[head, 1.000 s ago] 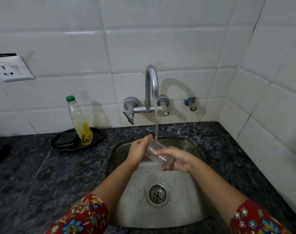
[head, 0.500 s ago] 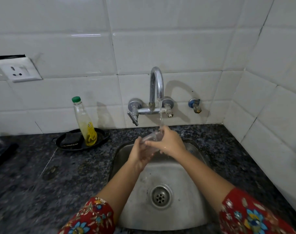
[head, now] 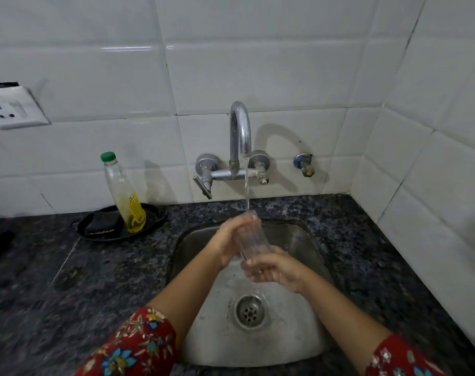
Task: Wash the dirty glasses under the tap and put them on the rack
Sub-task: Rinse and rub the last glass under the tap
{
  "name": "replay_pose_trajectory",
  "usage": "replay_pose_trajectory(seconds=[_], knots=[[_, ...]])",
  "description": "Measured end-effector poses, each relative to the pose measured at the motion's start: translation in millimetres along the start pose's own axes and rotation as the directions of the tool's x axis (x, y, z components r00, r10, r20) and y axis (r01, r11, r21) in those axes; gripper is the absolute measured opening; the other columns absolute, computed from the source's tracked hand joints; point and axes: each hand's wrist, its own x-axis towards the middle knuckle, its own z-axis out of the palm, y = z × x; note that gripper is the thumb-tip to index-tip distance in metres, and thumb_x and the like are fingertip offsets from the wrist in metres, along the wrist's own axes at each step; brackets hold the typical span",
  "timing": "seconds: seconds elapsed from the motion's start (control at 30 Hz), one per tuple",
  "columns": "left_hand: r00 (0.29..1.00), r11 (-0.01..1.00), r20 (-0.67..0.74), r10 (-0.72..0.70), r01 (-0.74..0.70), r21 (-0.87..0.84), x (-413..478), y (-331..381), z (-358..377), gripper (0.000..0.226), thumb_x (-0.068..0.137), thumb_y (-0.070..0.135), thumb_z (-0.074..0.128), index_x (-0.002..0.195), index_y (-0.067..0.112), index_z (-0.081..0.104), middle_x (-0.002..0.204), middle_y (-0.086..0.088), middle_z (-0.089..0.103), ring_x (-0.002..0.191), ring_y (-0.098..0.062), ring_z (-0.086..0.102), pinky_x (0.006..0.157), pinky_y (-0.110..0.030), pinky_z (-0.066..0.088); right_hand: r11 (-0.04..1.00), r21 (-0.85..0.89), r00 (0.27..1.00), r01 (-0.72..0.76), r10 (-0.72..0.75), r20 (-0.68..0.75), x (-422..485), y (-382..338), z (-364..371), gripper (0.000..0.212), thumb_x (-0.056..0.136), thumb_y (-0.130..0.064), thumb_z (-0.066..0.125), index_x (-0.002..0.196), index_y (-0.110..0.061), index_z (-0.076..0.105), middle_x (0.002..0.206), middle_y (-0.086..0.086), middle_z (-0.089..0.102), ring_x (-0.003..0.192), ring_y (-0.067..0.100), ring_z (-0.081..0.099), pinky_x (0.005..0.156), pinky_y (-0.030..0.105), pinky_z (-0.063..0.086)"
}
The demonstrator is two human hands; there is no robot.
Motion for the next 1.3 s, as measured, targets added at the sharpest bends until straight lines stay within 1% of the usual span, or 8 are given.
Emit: replay_pose_trajectory(seconds=[0.1,0.27,0.43,0.63,0.73,0.83,1.0,1.3], knots=[[0.996,0.987,-0.041,0.082,-0.076,0.142,0,1,9,0.03,0.073,0.018,0.08,0.098,0.009,0.065,0.087,-0.006,0.065,0.081,-0.019,0.065,0.07,-0.03,0.056,0.971,-0.228,0.968,0.075,-0.126,-0.215,6,5,9,0.04,0.068,-0.008,0.078,0.104,-0.013,0.061,0.089,0.005,0.069,0.073,0.015,0.068,0.067,0.032,0.058],[0.985,0.995,0.166,-0.039,0.053,-0.079,-8,11,-1,0.03,0.074,0.022,0.07,0.102,0.01,0.07,0.104,-0.009,0.071,0.1,-0.026,0.066,0.096,-0.045,0.049,0.997,0.079,0.989,-0.016,0.005,0.148,-7,-2,7,0.025,0.071,-0.013,0.068,0.095,-0.008,0.065,0.084,0.011,0.07,0.071,0.021,0.068,0.062,0.027,0.055],[0.983,0.96,-0.111,0.149,-0.117,0.255,-11,8,6,0.025,0.077,0.024,0.076,0.09,0.004,0.07,0.081,-0.007,0.067,0.078,-0.021,0.063,0.065,-0.025,0.054,0.999,-0.045,1.0,-0.001,0.002,0.024,8,-1,15,0.029,0.071,-0.02,0.077,0.096,-0.013,0.065,0.09,0.011,0.069,0.071,0.019,0.067,0.058,0.023,0.051],[0.984,0.982,0.157,-0.082,0.053,0.181,-22,8,-20,0.031,0.075,0.032,0.067,0.1,0.014,0.072,0.106,-0.008,0.073,0.1,-0.024,0.067,0.099,-0.046,0.045,0.981,0.115,0.918,-0.155,0.1,0.383,2,14,-3,0.042,0.066,-0.022,0.074,0.104,-0.007,0.063,0.087,0.007,0.07,0.075,0.021,0.069,0.064,0.025,0.055],[0.998,0.947,0.025,0.051,-0.057,0.316,-22,4,-7,0.008,0.082,0.022,0.07,0.082,0.017,0.076,0.093,-0.008,0.074,0.091,-0.022,0.067,0.091,-0.038,0.049,0.996,-0.092,0.985,-0.012,0.028,0.17,-1,21,10,0.041,0.073,-0.003,0.073,0.108,-0.018,0.057,0.094,0.002,0.068,0.084,0.016,0.066,0.076,0.031,0.055],[0.973,0.979,-0.179,0.144,-0.114,0.168,-16,6,-3,0.015,0.089,0.013,0.064,0.102,0.006,0.067,0.096,-0.008,0.068,0.088,-0.02,0.064,0.076,-0.03,0.052,0.991,-0.107,0.996,0.076,-0.081,-0.044,4,27,19,0.051,0.067,-0.004,0.081,0.107,-0.023,0.055,0.099,0.001,0.064,0.09,0.017,0.063,0.08,0.036,0.054],[0.755,0.939,-0.563,0.337,-0.226,0.259,-7,33,-11,0.046,0.094,0.017,0.057,0.138,0.009,0.044,0.135,-0.007,0.053,0.119,-0.02,0.052,0.1,-0.033,0.04,0.993,-0.012,0.964,0.116,-0.116,-0.24,8,10,15,0.048,0.069,0.0,0.08,0.104,-0.02,0.054,0.095,0.002,0.065,0.079,0.016,0.061,0.059,0.025,0.051],[0.77,0.866,-0.455,0.447,-0.246,0.436,2,56,-7,0.075,0.097,0.016,0.052,0.156,0.022,0.008,0.163,0.0,0.014,0.147,-0.022,0.02,0.117,-0.039,0.022,0.984,-0.072,0.932,0.162,-0.177,-0.316,16,13,12,0.061,0.061,-0.004,0.086,0.111,-0.018,0.056,0.115,0.001,0.063,0.102,0.017,0.061,0.065,0.022,0.053]])
